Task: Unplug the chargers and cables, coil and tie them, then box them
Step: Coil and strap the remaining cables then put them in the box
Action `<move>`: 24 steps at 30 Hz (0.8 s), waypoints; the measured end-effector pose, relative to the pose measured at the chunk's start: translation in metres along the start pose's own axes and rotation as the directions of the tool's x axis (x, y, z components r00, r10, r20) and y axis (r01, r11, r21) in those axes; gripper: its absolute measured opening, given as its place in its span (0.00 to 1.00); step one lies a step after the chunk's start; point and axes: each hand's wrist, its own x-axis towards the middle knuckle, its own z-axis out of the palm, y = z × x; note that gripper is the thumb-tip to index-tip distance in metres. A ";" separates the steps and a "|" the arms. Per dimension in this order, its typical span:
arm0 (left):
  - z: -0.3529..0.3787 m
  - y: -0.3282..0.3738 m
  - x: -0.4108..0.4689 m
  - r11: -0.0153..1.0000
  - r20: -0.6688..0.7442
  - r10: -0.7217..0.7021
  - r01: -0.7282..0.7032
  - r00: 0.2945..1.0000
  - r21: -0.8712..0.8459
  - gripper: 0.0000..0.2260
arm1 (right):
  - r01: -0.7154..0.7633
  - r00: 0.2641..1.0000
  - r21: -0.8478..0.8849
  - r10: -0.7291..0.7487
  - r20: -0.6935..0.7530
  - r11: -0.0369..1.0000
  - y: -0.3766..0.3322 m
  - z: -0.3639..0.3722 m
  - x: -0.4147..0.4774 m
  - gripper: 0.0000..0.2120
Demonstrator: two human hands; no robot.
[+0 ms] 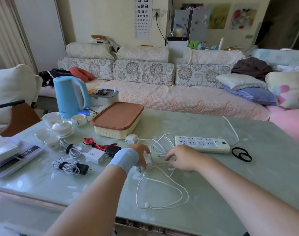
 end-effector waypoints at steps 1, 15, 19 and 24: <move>-0.001 0.000 0.000 0.998 -0.023 -0.025 0.024 0.999 -0.066 0.33 | 0.004 1.000 0.014 -0.004 -0.016 1.000 0.002 0.000 -0.003 0.14; -0.033 0.045 -0.034 0.609 -0.468 0.232 -0.503 0.853 -0.613 0.28 | -0.066 0.990 0.927 0.138 0.016 0.369 -0.019 -0.037 -0.016 0.12; -0.038 0.033 -0.020 0.360 -0.400 0.087 -0.403 0.912 -0.841 0.10 | -0.151 0.983 0.895 0.162 0.090 0.419 0.011 -0.042 -0.025 0.13; -0.020 0.005 0.017 0.784 -0.448 -0.044 -0.246 0.893 -0.569 0.16 | -0.257 0.962 0.778 0.078 0.260 0.574 0.025 -0.029 -0.029 0.14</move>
